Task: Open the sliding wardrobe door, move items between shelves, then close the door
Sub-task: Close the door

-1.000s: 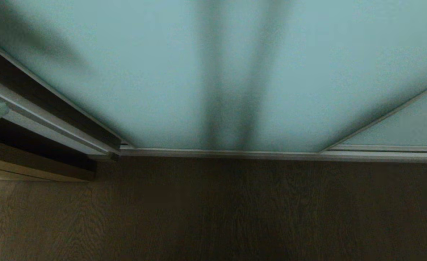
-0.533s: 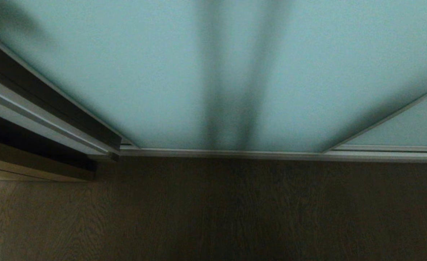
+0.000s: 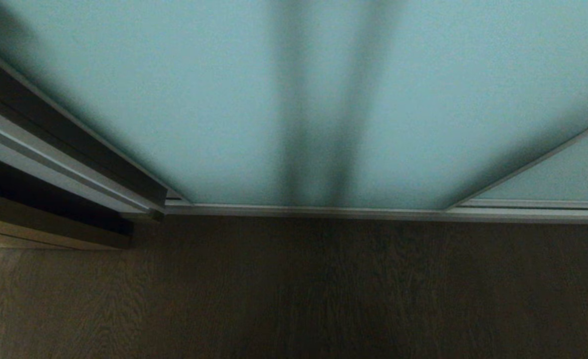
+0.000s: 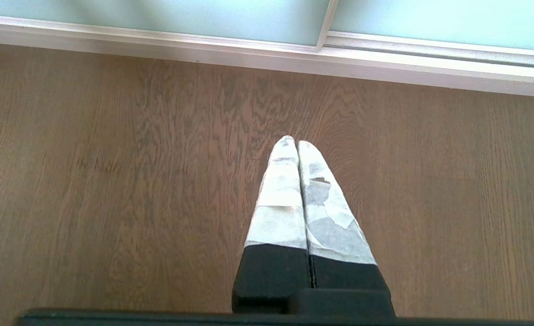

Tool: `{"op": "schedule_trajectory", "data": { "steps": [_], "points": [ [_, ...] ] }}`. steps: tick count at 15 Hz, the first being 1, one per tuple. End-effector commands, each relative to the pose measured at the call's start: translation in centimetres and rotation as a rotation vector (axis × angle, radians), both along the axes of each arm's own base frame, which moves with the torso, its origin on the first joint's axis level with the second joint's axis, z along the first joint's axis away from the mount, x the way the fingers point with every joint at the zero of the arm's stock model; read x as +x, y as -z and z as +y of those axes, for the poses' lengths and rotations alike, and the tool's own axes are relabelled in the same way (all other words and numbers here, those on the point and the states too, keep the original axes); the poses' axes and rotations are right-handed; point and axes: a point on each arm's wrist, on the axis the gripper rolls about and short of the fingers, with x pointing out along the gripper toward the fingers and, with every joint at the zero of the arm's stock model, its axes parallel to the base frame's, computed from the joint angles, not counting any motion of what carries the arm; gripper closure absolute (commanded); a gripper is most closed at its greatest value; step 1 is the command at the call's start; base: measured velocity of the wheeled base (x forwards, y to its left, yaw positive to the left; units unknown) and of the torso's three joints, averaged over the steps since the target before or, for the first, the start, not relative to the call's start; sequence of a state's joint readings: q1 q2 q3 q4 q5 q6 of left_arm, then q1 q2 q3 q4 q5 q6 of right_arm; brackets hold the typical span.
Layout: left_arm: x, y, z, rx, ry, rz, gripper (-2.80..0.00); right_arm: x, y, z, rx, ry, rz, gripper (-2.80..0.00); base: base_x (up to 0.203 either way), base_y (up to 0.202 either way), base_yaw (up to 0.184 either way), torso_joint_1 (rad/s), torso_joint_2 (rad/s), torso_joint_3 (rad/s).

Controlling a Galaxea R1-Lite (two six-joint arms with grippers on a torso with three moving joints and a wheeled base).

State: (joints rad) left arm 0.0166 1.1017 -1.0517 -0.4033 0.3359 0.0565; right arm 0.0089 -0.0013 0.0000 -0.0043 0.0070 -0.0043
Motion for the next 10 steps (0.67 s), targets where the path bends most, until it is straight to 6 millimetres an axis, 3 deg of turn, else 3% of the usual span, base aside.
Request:
{"op": "schedule_trajectory", "data": {
  "steps": [1,7,10],
  "points": [
    [1.1,0.0,0.5,-0.006,-0.035,0.011,0.00,0.0,0.0,0.0,0.000,0.000,-0.002,0.00,0.000,0.000,0.000,0.000,0.00,0.000],
    [1.2,-0.3,0.6,-0.013,-0.022,-0.019,0.00,0.0,0.0,0.0,0.000,-0.001,-0.004,0.00,0.000,0.000,0.000,0.000,0.00,0.000],
    [-1.4,-2.1,0.2,0.027,0.100,-0.146,0.00,0.0,0.0,0.0,0.000,-0.001,-0.002,0.00,0.000,0.000,0.000,0.000,0.00,0.000]
  ]
}}
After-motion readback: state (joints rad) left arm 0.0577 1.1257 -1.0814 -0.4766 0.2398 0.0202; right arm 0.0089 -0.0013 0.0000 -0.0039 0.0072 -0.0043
